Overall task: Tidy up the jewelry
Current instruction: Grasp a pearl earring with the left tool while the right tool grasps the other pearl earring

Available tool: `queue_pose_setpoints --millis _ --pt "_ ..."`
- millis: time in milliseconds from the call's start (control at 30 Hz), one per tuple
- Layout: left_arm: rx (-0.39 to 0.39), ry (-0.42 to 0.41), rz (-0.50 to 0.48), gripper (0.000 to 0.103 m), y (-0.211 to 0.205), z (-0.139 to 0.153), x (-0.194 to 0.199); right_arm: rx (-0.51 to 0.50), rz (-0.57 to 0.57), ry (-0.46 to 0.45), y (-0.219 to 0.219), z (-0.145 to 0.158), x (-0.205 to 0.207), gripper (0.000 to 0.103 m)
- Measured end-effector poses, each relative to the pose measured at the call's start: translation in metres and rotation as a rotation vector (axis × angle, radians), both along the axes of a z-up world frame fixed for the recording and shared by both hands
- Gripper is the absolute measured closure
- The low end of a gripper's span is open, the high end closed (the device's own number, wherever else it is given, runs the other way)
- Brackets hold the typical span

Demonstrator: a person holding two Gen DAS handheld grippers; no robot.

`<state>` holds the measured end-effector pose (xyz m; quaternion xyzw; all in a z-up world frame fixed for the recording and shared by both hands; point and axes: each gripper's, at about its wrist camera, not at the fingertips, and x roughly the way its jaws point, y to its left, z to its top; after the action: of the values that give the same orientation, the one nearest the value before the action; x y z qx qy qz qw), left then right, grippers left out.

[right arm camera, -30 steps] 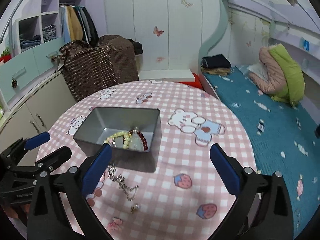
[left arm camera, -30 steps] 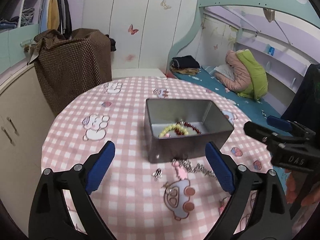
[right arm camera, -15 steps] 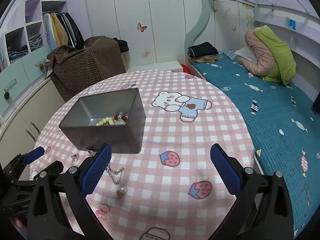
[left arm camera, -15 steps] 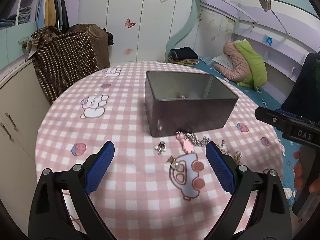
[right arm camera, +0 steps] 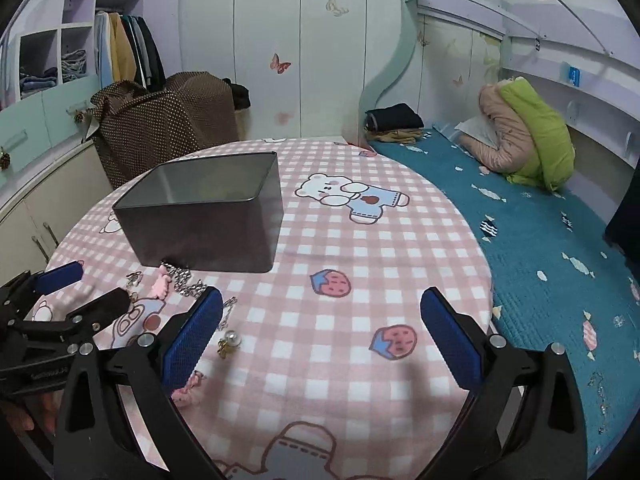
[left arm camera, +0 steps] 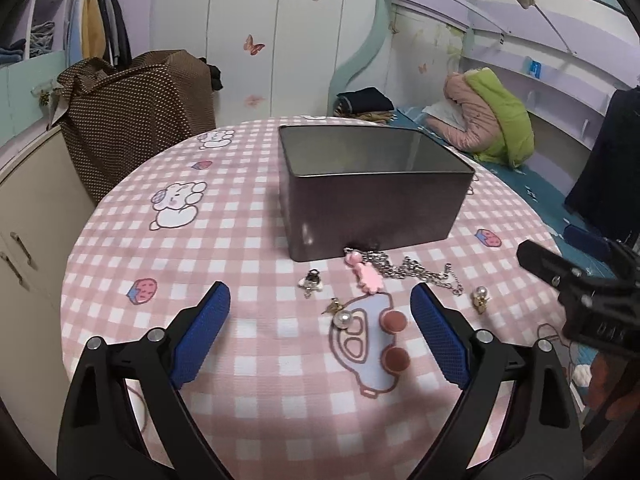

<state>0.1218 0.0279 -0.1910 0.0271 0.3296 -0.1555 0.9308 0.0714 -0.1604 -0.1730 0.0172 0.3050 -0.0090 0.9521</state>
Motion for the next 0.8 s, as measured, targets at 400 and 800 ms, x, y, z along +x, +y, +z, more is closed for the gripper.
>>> queue_pose_setpoints --millis 400,800 --pt "0.036 0.083 -0.022 0.091 -0.012 -0.015 0.011 0.011 0.056 0.032 0.007 -0.013 0.001 0.024" --pt "-0.013 0.080 -0.029 0.092 -0.003 -0.014 0.006 0.056 0.149 0.072 0.020 -0.016 0.002 0.041"
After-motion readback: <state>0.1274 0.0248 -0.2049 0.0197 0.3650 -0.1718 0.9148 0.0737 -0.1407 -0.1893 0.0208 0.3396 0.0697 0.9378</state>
